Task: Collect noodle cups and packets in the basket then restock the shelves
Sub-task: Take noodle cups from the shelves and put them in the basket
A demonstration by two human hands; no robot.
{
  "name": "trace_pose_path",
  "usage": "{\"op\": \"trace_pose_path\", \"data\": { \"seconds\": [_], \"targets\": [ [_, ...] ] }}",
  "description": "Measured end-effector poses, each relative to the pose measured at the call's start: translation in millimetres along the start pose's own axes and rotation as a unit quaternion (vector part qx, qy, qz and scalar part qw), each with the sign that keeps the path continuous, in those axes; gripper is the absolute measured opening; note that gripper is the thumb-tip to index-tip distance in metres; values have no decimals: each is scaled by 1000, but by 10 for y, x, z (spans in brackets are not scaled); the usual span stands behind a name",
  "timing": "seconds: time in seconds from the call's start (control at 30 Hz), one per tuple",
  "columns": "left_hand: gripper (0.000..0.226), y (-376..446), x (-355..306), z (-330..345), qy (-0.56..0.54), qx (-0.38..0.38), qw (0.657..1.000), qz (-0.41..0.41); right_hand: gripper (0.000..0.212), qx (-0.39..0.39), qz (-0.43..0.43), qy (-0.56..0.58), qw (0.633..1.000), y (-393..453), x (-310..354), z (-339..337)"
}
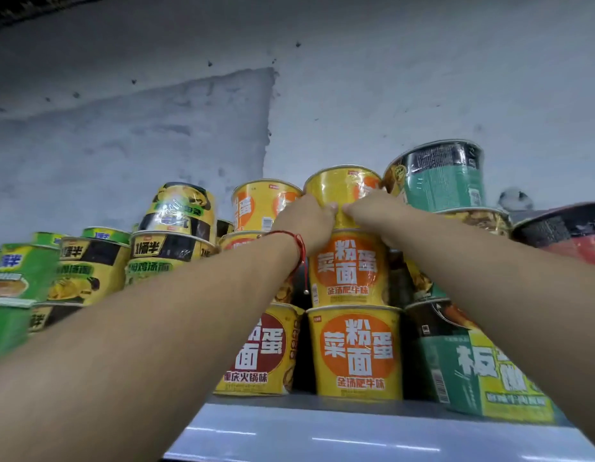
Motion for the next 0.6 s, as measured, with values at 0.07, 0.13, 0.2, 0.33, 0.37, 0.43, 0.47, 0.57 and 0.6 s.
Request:
{"op": "trace_pose_path", "data": {
  "seconds": [0.07,0.13,0.2,0.33,0.37,0.43,0.47,0.57,0.6],
  "targets": [
    [39,-30,-5,16,18,-3,1000,10,43,1,-2,17,1000,2,-6,30],
    [35,-89,7,-41,30,-11,999,29,49,-4,-7,38,999,-57,22,48],
    [29,-202,25,-211,42,-16,997,59,55,-49,-38,50,997,-209,75,28],
    [42,-733,400,-853,93,-30,990,105,54,-119,-240,98,959,-939,190,190],
    [46,-972,585,-1050,103,-36,988,106,51,-87,-275,129,949,-1182,216,301],
    [49,-1590,1024,-1459,130,-41,984,111,44,8,-310,177,934,-1703,273,623],
    [50,-1964,1263,-1666,144,-35,983,104,41,67,-320,198,924,-1995,310,833],
    [51,-3277,1964,-2270,219,4,976,25,42,252,-333,244,875,-3001,451,1575],
    [52,-3745,2178,-2457,245,29,969,-21,42,314,-333,246,855,-3359,500,1852]
  ]
}}
Point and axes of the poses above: each hand's wrist, its own y-axis towards the middle knuckle, its own z-axis out of the palm, x = y × z, the point moved 1 cm from there along y, towards the middle knuckle, and after that the axes turned 4 degrees about -x, right-handed, at the moved point
